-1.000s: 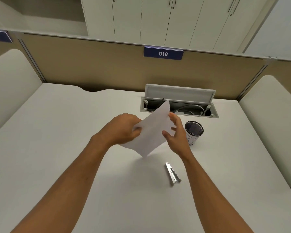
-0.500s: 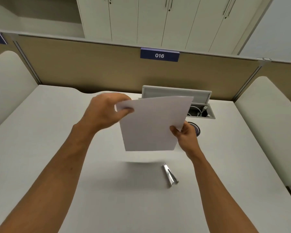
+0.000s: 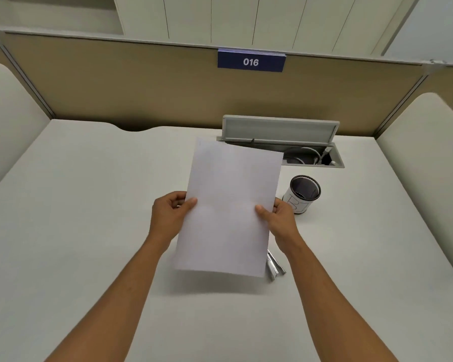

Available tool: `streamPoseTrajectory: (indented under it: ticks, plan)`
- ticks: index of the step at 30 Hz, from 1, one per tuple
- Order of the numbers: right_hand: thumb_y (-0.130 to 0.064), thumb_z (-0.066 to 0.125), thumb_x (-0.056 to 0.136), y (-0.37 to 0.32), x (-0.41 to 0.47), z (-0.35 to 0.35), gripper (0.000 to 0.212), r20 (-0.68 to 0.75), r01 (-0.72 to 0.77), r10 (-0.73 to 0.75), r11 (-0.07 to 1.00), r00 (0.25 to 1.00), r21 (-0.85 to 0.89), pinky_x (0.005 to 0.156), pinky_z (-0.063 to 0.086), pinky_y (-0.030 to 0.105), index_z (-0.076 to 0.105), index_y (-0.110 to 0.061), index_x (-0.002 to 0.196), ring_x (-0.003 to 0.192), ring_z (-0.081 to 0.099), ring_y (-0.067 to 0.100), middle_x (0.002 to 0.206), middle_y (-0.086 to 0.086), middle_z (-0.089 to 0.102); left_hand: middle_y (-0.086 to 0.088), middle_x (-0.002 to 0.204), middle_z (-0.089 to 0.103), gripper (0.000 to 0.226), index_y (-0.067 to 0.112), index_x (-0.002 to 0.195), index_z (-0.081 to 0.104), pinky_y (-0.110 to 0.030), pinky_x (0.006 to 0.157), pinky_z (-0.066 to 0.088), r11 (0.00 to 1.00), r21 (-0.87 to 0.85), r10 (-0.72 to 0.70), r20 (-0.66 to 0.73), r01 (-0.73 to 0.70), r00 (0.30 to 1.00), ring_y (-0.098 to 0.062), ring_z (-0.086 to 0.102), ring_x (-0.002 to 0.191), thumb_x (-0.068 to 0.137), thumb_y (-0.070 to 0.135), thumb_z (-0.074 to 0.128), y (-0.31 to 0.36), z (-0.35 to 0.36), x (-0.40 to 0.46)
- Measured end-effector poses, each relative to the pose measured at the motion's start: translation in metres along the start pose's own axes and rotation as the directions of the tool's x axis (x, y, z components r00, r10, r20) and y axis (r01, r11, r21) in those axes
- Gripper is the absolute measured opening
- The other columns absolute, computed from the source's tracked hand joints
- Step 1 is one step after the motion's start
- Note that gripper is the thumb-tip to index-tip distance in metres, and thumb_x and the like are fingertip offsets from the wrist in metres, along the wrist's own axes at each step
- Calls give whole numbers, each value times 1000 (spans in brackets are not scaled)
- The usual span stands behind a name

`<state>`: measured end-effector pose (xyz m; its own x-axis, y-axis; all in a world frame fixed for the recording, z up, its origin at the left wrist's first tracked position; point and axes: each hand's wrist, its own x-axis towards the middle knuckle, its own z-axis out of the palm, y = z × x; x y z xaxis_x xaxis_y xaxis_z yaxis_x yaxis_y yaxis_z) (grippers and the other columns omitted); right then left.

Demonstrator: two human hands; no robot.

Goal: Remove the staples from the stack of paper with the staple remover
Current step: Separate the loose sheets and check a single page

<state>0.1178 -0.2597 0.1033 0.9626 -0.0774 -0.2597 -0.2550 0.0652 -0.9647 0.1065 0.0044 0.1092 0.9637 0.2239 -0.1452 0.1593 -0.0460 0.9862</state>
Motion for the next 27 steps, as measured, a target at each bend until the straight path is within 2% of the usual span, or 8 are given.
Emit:
streamPoseTrajectory:
  ticks: [3,7,11,13,16,19,24,27]
  plan:
    - [-4,70,84,20,5,8,20,-41,-70,67,995,997,-65,75,60,40,69,-11,102,86,73,26,97,8,75,0,86,76,13,19,89,75,-34,75,59,991,20,-130,-50,131,990,-19,73,81,79,24,81,-24,-2,5]
    - [-11,73,80,40,19,16,21,-99,-109,86,958,991,-265,81,58,46,68,-8,100,88,71,26,98,7,74,-3,93,75,12,14,92,74,-35,80,57,968,68,-233,-101,241,967,-19,71,85,85,24,75,-49,-2,13]
    - [-16,75,76,55,29,20,22,-146,-157,108,909,983,-385,72,55,42,61,-1,84,73,61,27,84,16,69,-8,93,74,15,11,84,74,-41,82,54,935,133,-313,-117,327,942,-28,68,90,92,22,66,-68,2,20]
    - [-17,75,76,63,32,21,29,-179,-179,110,882,978,-435,72,55,44,59,4,88,71,54,22,90,25,66,-12,92,73,18,6,84,73,-47,87,54,916,176,-340,-138,361,930,-33,67,93,92,21,65,-76,5,22]
    - [-16,75,77,69,36,23,29,-210,-195,103,853,972,-484,68,51,36,59,1,92,73,53,24,89,23,63,-4,87,72,16,8,82,72,-41,86,55,894,224,-349,-192,387,917,-27,67,92,90,22,68,-84,12,24]
    - [-17,73,80,73,39,26,33,-223,-218,116,833,968,-509,76,52,36,58,-4,107,87,61,29,101,17,64,3,78,68,16,11,77,70,-31,74,51,873,286,-324,-262,394,909,-23,66,87,86,24,72,-87,18,27]
    - [-20,66,82,73,42,34,43,-250,-222,65,706,966,-672,79,52,36,52,-8,121,97,62,30,106,9,65,-1,75,66,22,12,76,65,-37,69,52,788,504,-227,-295,354,928,-25,62,78,83,30,75,-88,23,29]
    - [-24,68,80,77,41,33,52,-254,-220,44,658,966,-720,87,49,39,48,-9,127,111,56,30,118,8,61,1,69,61,27,11,75,59,-31,60,44,773,544,-173,-315,327,933,-23,58,69,82,31,76,-90,24,26]
